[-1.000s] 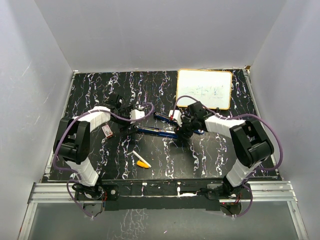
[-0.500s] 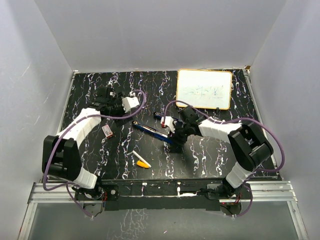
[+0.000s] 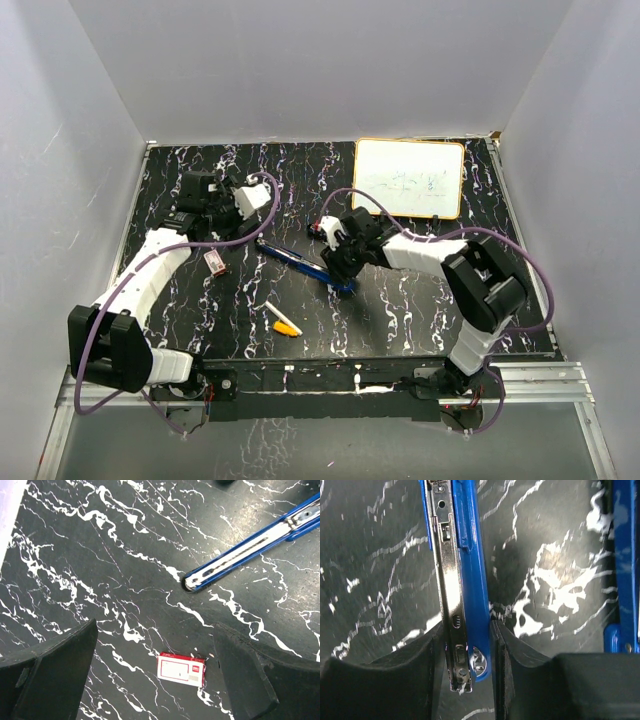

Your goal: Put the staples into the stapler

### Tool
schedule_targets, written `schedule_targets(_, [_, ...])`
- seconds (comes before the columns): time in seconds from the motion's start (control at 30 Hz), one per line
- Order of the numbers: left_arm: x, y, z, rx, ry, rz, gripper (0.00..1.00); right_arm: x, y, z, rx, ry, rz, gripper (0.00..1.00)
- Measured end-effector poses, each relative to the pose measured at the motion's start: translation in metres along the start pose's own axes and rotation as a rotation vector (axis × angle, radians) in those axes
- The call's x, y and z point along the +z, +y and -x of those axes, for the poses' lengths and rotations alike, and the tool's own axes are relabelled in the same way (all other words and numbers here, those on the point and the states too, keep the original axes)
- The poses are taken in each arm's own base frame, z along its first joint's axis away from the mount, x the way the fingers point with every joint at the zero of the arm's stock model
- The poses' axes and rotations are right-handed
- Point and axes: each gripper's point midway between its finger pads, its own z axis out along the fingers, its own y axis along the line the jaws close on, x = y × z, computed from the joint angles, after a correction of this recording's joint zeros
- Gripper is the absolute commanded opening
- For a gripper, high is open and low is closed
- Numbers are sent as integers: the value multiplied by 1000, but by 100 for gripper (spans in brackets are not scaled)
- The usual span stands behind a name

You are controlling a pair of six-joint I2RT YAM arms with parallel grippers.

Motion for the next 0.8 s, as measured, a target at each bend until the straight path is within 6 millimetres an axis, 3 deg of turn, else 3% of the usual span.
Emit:
schedule_targets(0.17, [-3, -1, -6, -21, 32, 6, 97, 15, -3, 22, 100, -34, -29, 21])
schedule_targets(0.23, [-6, -1, -6, -22, 34, 14, 97, 16, -3, 24, 147, -43, -42, 24])
schedule_targets(0.3, [-9, 1, -4, -20, 29, 25, 97, 17, -3, 26, 183, -49, -48, 36])
schedule_targets(0.4, [-13, 2, -1, -24, 21, 36, 97, 17, -1, 27, 210, -59, -48, 62])
schedule_targets(0.5, [-13, 2, -1, -39, 21, 39, 97, 11, 3, 26, 193, -71, -39, 71])
schedule_targets(0.63, [-13, 4, 1, -73, 14, 55, 97, -7, 6, 18, 117, -59, -55, 79])
schedule_targets(0.8, [-13, 7, 2, -124, 11, 80, 97, -60, 1, 48, -58, -183, -138, 81])
